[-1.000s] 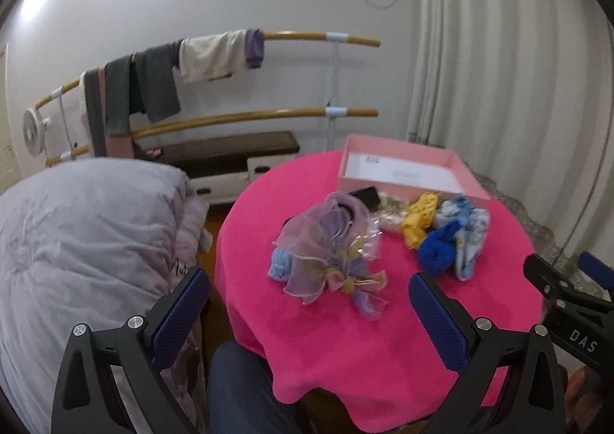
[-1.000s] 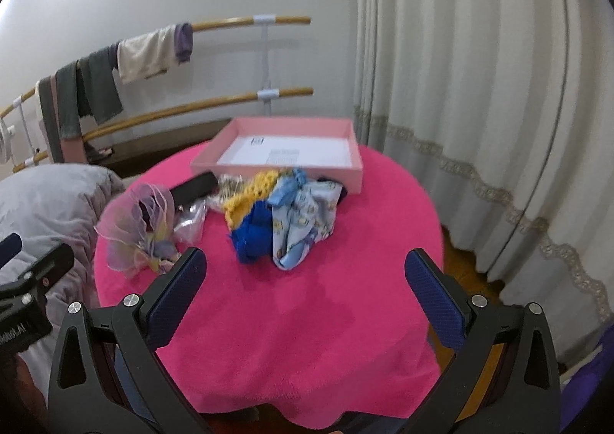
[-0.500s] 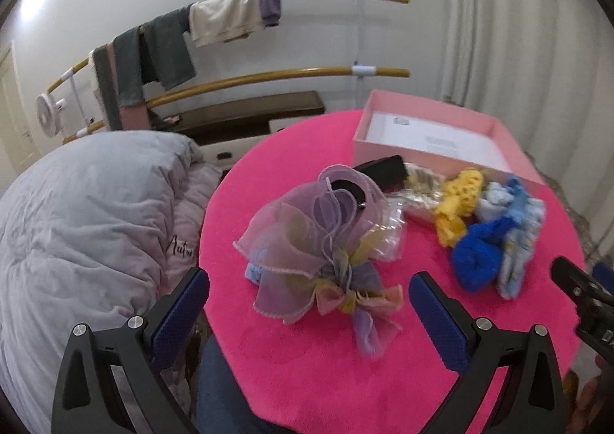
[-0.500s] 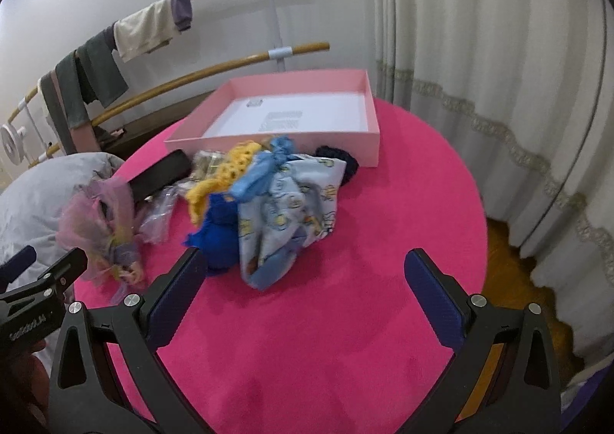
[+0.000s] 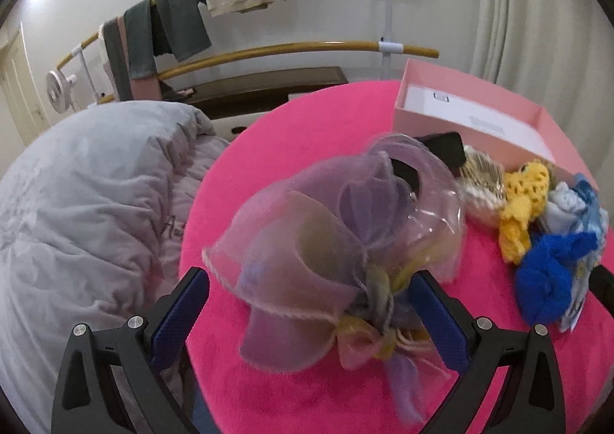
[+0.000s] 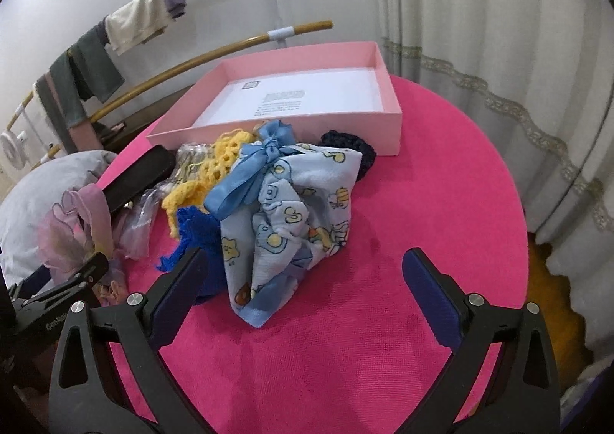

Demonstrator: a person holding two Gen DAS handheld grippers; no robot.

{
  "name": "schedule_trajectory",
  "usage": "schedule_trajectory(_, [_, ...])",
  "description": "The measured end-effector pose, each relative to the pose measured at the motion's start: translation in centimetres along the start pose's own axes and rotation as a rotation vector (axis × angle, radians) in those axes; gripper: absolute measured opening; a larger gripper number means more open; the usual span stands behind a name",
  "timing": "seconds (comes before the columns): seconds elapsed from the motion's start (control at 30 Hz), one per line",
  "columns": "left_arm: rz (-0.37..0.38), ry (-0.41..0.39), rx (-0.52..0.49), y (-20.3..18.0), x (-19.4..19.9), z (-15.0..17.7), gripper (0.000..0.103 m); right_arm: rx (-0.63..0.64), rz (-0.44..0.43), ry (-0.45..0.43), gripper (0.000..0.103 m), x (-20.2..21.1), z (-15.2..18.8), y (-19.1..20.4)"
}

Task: Organize soft objects
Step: 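Grasp the lilac organza bow with the left tool while the right tool grasps the printed cloth bundle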

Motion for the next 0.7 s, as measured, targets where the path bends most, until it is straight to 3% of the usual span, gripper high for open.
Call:
schedule_trajectory(0.07, [0.025,-0.002,-0.011,0.3,-0.7,-0.3,0.100,-0.012,0.014,0.005,0.101,-0.2,-0.1,0.0])
schedule_trajectory(0.17, [0.117,0.021,-0.005,0.8,-2.0,-0.4,0.089,-0.018,0.032,0.014,0.101,-0.4,-0.2,0.2])
schedule_trajectory(0.27, [0.140,0.013,-0.003,1.6,-2.2,-0.4,0.081,-0.018,0.045,0.013,0.101,-0.5,-0.6,0.4])
schedule_trajectory(0.37, [0.140,0.002,-0.014,1.8,-2.4,-0.4,0.079,-0.037,0.045,0.013,0.101,-0.8,-1.1,0.1])
schedule_trajectory(0.43, [0.119,-0.007,-0.033,1.8,-2.7,-0.3,0.087,-0.056,0.036,0.012,0.101,-1.2,-1.5,0.0])
schedule_trajectory(0.5, [0.108,-0.012,-0.047,1.5,-2.6,0.2,0.088,-0.068,0.022,0.014,0.101,-1.7,-2.0,0.0])
schedule_trajectory(0.63, [0.119,-0.020,-0.047,1.2,-2.5,0.6,0.077,-0.076,-0.010,0.033,0.100,-3.5,-2.4,0.2])
schedule_trajectory(0.7, [0.129,-0.018,-0.036,1.5,-2.3,0.5,0.072,-0.085,-0.047,0.039,0.090,-4.1,-2.4,0.3])
Point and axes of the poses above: each gripper's, at about its wrist camera, not at the fingertips, and x roughly against the way its jaws point, y to its left, z to its underside, the point moved 4 cm from there along -x, roughly the way its jaws point, and after that the axes turned 5 degrees about y, right-handed, at the moved point
